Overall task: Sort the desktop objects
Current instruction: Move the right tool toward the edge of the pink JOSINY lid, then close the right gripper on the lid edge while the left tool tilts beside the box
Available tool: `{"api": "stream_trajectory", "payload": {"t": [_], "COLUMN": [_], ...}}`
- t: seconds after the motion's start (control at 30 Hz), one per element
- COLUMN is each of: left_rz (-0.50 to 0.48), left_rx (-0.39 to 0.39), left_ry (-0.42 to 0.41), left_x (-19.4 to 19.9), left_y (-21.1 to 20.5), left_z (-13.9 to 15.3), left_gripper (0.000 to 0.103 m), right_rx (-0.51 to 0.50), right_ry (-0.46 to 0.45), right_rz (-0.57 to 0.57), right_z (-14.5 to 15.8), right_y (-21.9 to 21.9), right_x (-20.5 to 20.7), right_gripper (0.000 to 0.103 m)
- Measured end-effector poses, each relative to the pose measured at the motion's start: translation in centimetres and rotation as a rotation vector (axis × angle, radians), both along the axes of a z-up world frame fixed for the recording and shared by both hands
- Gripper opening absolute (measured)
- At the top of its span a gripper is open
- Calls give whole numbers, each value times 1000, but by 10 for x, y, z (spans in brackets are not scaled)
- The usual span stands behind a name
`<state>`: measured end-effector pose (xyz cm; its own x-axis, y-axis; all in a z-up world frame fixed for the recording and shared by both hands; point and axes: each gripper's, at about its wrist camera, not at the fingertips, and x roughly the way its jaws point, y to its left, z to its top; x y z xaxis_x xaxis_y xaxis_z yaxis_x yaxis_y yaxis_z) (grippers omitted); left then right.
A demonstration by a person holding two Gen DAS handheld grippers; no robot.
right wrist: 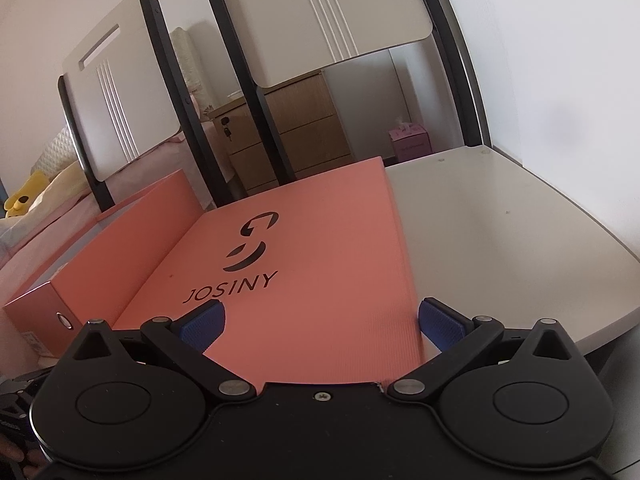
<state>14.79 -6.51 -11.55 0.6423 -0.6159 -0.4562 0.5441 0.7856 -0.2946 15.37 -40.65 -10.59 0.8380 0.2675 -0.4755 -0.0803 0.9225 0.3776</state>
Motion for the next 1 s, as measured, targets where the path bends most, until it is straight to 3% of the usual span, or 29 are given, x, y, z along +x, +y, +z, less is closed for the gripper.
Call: {"api": "stream_trajectory", "payload": {"t": [0.57, 0.8, 1.0], "left_rz": [-13, -20, -18], "left_rx": [73, 33, 19], "left_ry": [-85, -70, -68], "left_x": [-36, -47, -42], "left_y": [-4, 3, 9], "left_z": [-2, 0, 3], "left_gripper": [103, 103, 103], "right_rx": [0, 36, -2], "right_ry": [-13, -10, -3], "right_rz": [81, 103, 83], "right_z": [2, 3, 3], "right_y": [-3, -7, -5], "right_x": [-25, -40, -43], "right_gripper": [103, 103, 103]}}
